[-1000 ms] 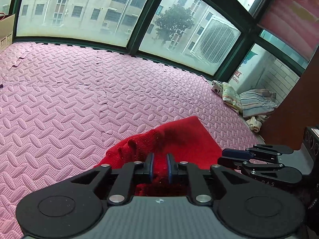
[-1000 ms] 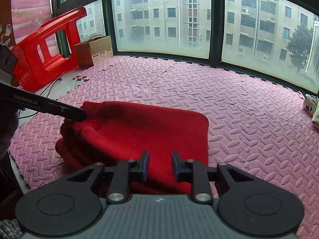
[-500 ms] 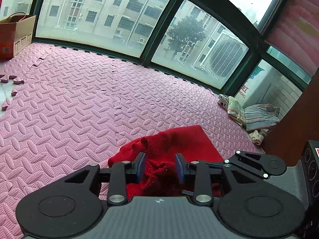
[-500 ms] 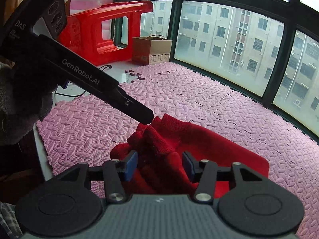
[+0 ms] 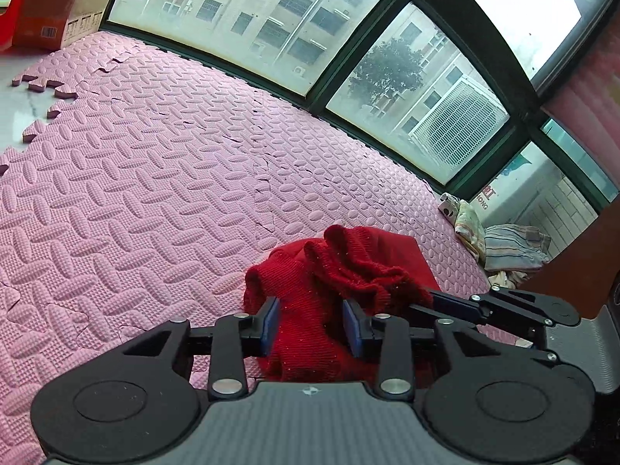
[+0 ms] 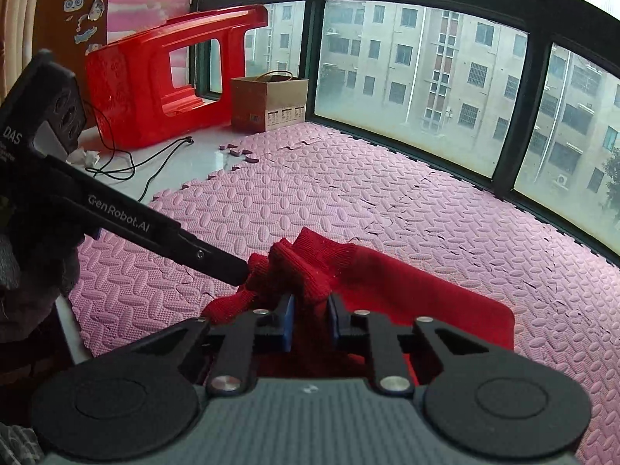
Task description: Fold clothes
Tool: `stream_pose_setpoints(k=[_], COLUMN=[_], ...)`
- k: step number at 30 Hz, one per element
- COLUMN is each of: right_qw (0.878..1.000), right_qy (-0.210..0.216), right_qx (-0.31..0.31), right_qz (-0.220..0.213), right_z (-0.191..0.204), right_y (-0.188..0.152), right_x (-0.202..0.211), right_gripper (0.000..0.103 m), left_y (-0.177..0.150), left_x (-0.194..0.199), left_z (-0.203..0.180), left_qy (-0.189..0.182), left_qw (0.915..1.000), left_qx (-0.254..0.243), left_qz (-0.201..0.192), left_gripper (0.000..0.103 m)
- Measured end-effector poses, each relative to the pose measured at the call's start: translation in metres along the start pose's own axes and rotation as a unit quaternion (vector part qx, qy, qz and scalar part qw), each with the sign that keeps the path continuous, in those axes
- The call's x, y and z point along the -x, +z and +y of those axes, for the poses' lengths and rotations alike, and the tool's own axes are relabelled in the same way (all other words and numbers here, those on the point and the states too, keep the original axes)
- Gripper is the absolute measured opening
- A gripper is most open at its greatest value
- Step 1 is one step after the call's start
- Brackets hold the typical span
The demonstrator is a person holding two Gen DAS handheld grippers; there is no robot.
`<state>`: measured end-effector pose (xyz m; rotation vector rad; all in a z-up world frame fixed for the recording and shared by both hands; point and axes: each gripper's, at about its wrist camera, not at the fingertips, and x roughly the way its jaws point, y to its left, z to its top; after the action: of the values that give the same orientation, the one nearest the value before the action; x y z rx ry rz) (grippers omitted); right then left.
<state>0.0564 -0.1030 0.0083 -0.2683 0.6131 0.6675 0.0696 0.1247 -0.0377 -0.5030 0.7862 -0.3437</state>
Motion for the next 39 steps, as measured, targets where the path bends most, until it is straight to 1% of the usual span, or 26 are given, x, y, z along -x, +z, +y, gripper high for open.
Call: stream_pose_setpoints(k=[1, 3, 5, 8, 9, 10, 13, 14, 16, 17, 19, 21, 24, 28, 29, 30, 32, 33, 34, 35, 36, 39], right_qw=[1.0, 1.0, 1.0, 0.999, 0.999, 0.999, 1.0, 1.0, 0.999, 0.999, 0.999, 0.998, 0.998, 0.998, 0.998, 0.998, 0.998, 0.998, 0.998, 0.997, 0.997, 0.998], right_qy=[0.001, -0.001, 0.004, 0.015, 0.012, 0.01, 0.016, 0.018, 0.017, 0.016, 0.014, 0.012, 0.016, 0.022, 0.023, 0.025, 0.026, 0.026, 0.026, 0.027, 0.027, 0.028], right_qx=[-0.006, 0.0, 0.005, 0.017, 0.018, 0.02, 0.02, 0.021, 0.03, 0.036, 0.047, 0.056, 0.056, 0.056, 0.056, 0.056, 0.057, 0.059, 0.061, 0.064, 0.066, 0.062], right_qz=[-0.004, -0.009, 0.0, 0.023, 0.024, 0.023, 0.015, 0.014, 0.015, 0.014, 0.011, 0.009, 0.009, 0.011, 0.013, 0.014, 0.017, 0.018, 0.019, 0.02, 0.019, 0.009], right_z=[-0.002, 0.001, 0.007, 0.02, 0.022, 0.024, 0.027, 0.028, 0.031, 0.033, 0.036, 0.038, 0.038, 0.037, 0.037, 0.037, 0.037, 0.038, 0.038, 0.039, 0.039, 0.036], right_y=[0.003, 0.005, 0.0, -0.014, -0.017, -0.021, -0.023, -0.022, -0.022, -0.023, -0.025, -0.027, -0.029, -0.03, -0.03, -0.03, -0.031, -0.032, -0.032, -0.032, -0.032, -0.027], right_x=[0.006, 0.011, 0.008, -0.005, -0.008, -0.011, -0.013, -0.013, -0.015, -0.016, -0.016, -0.014, -0.013, -0.018, -0.02, -0.022, -0.025, -0.027, -0.03, -0.033, -0.034, -0.026], right_gripper=[0.012, 0.012, 0.012, 0.013, 0.014, 0.019, 0.026, 0.03, 0.031, 0.035, 0.036, 0.036, 0.036, 0.037, 0.037, 0.037, 0.037, 0.038, 0.041, 0.044, 0.044, 0.046], left_y=[0.001, 0.002, 0.004, 0.006, 0.007, 0.009, 0.014, 0.015, 0.02, 0.021, 0.022, 0.022, 0.022, 0.02, 0.019, 0.018, 0.017, 0.017, 0.016, 0.016, 0.016, 0.017], left_x=[-0.001, 0.0, 0.001, 0.004, 0.006, 0.009, 0.018, 0.02, 0.019, 0.018, 0.009, -0.004, -0.023, -0.038, -0.041, -0.045, -0.05, -0.052, -0.054, -0.056, -0.056, -0.048], left_z=[0.002, 0.005, 0.006, 0.008, 0.007, 0.005, -0.006, -0.012, -0.027, -0.035, -0.051, -0.06, -0.061, -0.046, -0.042, -0.037, -0.028, -0.024, -0.021, -0.019, -0.017, -0.022], left_qy=[-0.001, -0.001, 0.002, 0.006, 0.006, 0.005, -0.002, -0.007, -0.024, -0.032, -0.049, -0.06, -0.047, -0.019, -0.013, -0.005, 0.007, 0.012, 0.016, 0.019, 0.019, 0.012], left_qw=[1.0, 0.9999, 0.9998, 0.9996, 0.9995, 0.9995, 0.9993, 0.9991, 0.9987, 0.9983, 0.9976, 0.9972, 0.9983, 0.9997, 0.9998, 0.9999, 0.9999, 0.9998, 0.9998, 0.9997, 0.9997, 0.9998], left_qx=[0.006, 0.013, 0.017, 0.023, 0.023, 0.02, 0.008, 0.003, -0.008, -0.015, -0.031, -0.038, -0.033, -0.011, -0.005, -0.001, 0.007, 0.009, 0.009, 0.01, 0.014, 0.009], left_qz=[-0.001, -0.006, -0.01, -0.016, -0.018, -0.022, -0.036, -0.041, -0.045, -0.046, -0.038, -0.022, -0.013, -0.012, -0.011, -0.009, -0.01, -0.01, -0.01, -0.009, -0.009, -0.017], left_gripper=[0.039, 0.039, 0.039, 0.039, 0.039, 0.039, 0.039, 0.039, 0.037, 0.037, 0.037, 0.036, 0.035, 0.033, 0.032, 0.027, 0.022, 0.021, 0.02, 0.015, 0.013, 0.015])
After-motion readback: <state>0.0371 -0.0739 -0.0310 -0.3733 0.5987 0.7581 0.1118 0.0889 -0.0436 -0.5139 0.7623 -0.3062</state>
